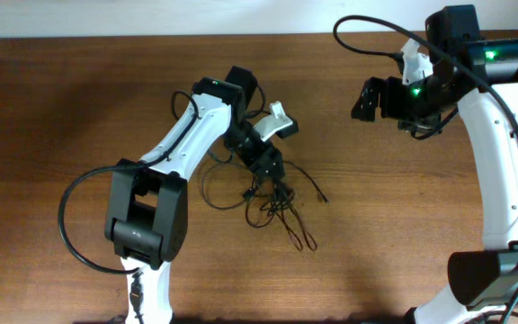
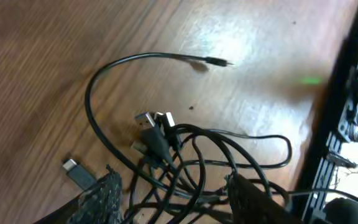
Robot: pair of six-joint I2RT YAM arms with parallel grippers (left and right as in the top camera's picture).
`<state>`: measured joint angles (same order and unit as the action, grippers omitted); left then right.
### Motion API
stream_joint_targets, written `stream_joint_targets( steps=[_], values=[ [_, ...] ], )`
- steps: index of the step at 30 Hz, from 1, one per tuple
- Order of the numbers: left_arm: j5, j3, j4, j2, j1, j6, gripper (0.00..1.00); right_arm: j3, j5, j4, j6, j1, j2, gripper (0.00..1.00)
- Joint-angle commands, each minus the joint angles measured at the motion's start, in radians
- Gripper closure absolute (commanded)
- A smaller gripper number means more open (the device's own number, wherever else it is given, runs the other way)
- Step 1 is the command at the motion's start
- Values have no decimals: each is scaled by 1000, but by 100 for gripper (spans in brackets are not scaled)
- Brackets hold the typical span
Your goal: Untangle cables
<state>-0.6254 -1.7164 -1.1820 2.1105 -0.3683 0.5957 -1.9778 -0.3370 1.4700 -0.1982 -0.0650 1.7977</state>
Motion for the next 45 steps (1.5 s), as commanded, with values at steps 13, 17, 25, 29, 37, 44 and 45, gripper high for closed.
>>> stream_joint_targets(
  steps=[13,17,25,29,37,44,45],
  values=[
    [5,-44,-153,83,-5,117,45,-8,21,9,12,-1,-7,1],
    [65,-44,-196,83,-5,117,46,-8,35,9,12,-1,-7,1],
    [145,-49,-214,82,-2,-32,65,-8,36,16,27,-1,-7,1],
    [195,-148,-171,31,-3,-345,61,-8,36,16,36,-1,-7,1],
    [496,-142,-157,-210,-22,-978,72,-8,36,19,48,-1,-7,1],
    [570,209,-5,-211,-181,-1243,76,-8,36,21,68,-1,-7,1],
    [570,237,33,-211,-188,-1263,76,-8,36,23,72,-1,-7,1]
  ],
)
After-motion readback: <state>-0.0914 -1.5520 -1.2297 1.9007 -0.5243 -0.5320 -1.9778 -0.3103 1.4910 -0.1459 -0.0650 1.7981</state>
